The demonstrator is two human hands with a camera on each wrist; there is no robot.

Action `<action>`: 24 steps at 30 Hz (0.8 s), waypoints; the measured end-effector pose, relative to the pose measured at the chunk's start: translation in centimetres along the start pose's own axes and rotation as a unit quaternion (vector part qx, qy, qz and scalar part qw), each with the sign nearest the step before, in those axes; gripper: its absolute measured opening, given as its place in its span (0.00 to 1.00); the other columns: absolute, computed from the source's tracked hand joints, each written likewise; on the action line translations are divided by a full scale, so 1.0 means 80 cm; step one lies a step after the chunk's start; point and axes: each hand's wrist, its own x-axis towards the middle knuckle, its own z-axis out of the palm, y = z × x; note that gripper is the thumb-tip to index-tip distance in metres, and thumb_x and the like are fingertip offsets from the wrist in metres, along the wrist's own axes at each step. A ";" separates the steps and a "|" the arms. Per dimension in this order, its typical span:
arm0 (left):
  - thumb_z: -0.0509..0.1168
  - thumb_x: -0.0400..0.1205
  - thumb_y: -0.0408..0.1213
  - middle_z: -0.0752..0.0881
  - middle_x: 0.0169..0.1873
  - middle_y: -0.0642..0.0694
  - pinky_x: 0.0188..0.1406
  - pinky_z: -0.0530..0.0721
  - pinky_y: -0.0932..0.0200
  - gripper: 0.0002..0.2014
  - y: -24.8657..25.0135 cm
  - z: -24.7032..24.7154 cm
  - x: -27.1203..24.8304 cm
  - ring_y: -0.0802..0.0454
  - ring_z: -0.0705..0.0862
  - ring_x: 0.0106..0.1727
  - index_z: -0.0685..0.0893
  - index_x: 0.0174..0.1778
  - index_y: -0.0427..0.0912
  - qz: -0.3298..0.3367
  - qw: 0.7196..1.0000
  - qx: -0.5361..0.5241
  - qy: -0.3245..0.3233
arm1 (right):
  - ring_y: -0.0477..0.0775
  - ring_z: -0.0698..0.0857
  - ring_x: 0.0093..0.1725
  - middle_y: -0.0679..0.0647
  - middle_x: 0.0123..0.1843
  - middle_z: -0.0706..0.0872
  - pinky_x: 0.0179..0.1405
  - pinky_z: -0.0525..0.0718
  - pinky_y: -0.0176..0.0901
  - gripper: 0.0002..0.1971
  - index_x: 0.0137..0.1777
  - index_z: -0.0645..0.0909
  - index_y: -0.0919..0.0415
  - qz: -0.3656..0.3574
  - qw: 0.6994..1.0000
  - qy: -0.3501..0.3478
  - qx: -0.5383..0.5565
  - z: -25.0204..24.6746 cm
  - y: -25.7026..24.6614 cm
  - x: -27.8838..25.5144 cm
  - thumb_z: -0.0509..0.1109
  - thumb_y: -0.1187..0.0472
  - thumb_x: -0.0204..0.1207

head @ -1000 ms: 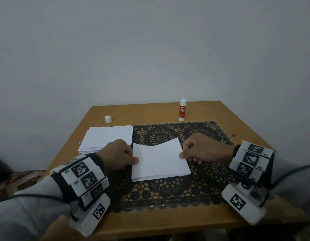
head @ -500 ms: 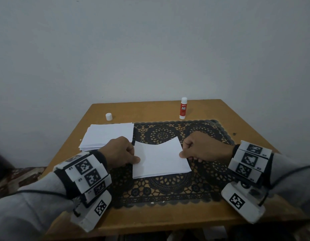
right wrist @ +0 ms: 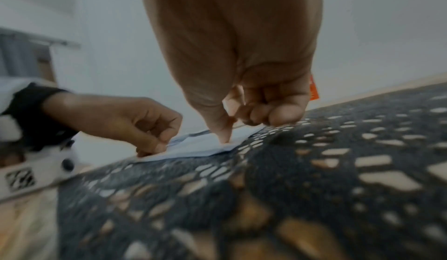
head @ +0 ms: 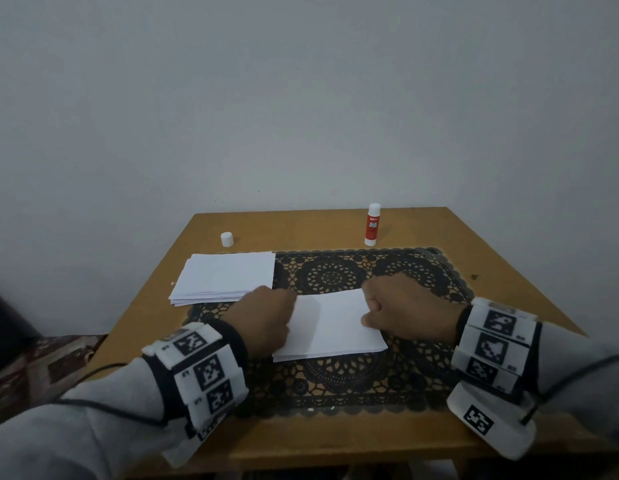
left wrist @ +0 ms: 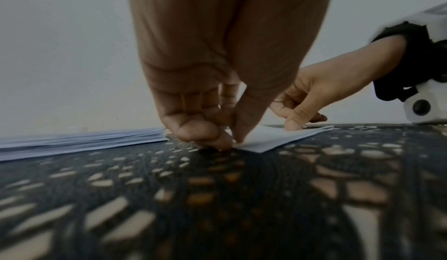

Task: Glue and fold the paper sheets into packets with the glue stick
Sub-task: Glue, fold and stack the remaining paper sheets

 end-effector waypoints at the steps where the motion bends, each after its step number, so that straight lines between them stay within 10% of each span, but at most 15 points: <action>1: 0.61 0.82 0.33 0.82 0.47 0.44 0.39 0.77 0.57 0.03 0.002 0.003 -0.001 0.49 0.79 0.45 0.74 0.45 0.45 0.020 1.000 0.001 -0.015 | 0.48 0.77 0.38 0.49 0.38 0.79 0.34 0.72 0.42 0.12 0.38 0.73 0.56 -0.017 1.000 -0.016 -0.014 0.001 -0.005 -0.001 0.69 0.53 0.80; 9: 0.68 0.80 0.43 0.77 0.42 0.55 0.44 0.75 0.62 0.08 0.002 -0.013 0.002 0.53 0.76 0.47 0.78 0.52 0.48 0.058 0.990 -0.008 -0.131 | 0.53 0.75 0.33 0.51 0.31 0.76 0.31 0.72 0.44 0.24 0.35 0.75 0.60 -0.076 0.992 -0.046 -0.086 0.013 -0.058 0.009 0.70 0.39 0.76; 24: 0.72 0.77 0.43 0.75 0.38 0.57 0.42 0.74 0.61 0.09 -0.001 -0.007 0.004 0.54 0.76 0.45 0.78 0.46 0.47 0.075 0.993 -0.015 -0.094 | 0.48 0.71 0.26 0.51 0.28 0.75 0.26 0.66 0.39 0.24 0.33 0.78 0.62 -0.030 0.988 -0.122 -0.084 -0.011 -0.001 -0.012 0.74 0.40 0.73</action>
